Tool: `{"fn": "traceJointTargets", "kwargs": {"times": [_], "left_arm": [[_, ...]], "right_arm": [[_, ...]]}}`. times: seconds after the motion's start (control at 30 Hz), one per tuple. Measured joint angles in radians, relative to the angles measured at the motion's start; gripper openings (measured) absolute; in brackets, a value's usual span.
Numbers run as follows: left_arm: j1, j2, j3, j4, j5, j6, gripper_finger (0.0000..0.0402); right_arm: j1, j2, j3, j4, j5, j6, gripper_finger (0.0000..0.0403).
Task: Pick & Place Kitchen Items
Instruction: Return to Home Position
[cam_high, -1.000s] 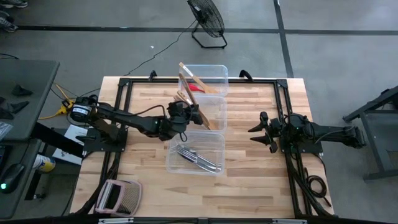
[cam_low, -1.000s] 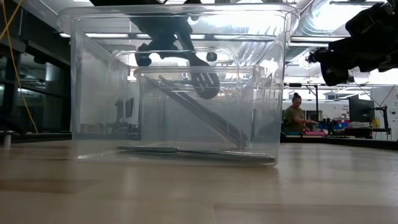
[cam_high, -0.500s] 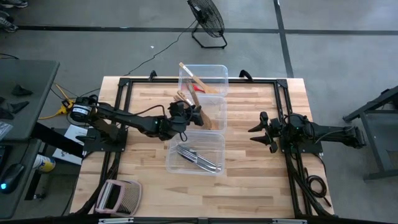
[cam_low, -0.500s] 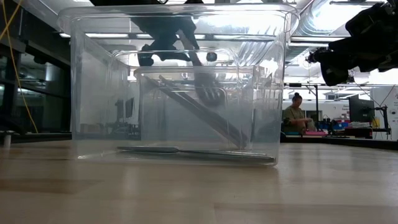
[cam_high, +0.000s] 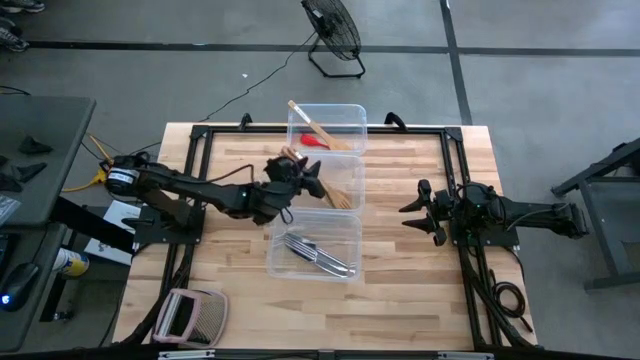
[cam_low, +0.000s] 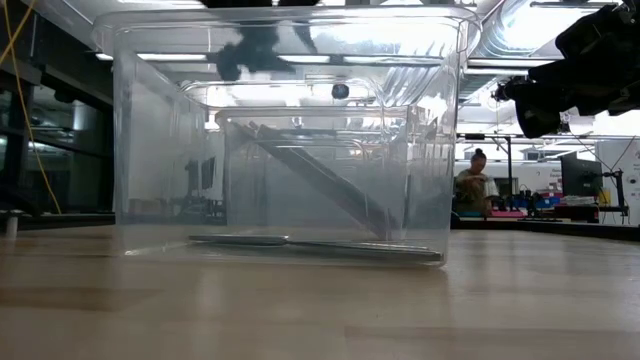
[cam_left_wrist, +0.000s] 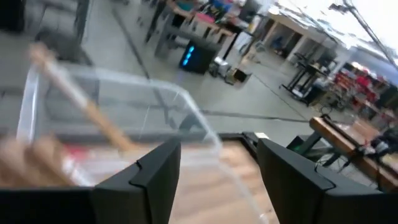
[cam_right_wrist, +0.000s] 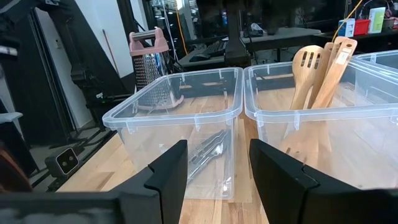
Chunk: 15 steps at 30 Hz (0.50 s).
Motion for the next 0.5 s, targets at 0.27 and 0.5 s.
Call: {"fn": "traceJointTargets", "kwargs": {"times": [0.27, 0.5], "left_arm": [[0.022, -0.068, 0.048, 0.074, 0.163, 0.478, 0.0211], [0.134, -0.115, 0.042, 0.100, 0.479, 0.635, 0.0211]], "right_arm": [[0.000, 0.000, 0.000, 0.000, 0.000, 0.000, 0.0165], [0.000, 0.000, 0.000, 0.001, 0.000, 0.000, 0.0165]]}}
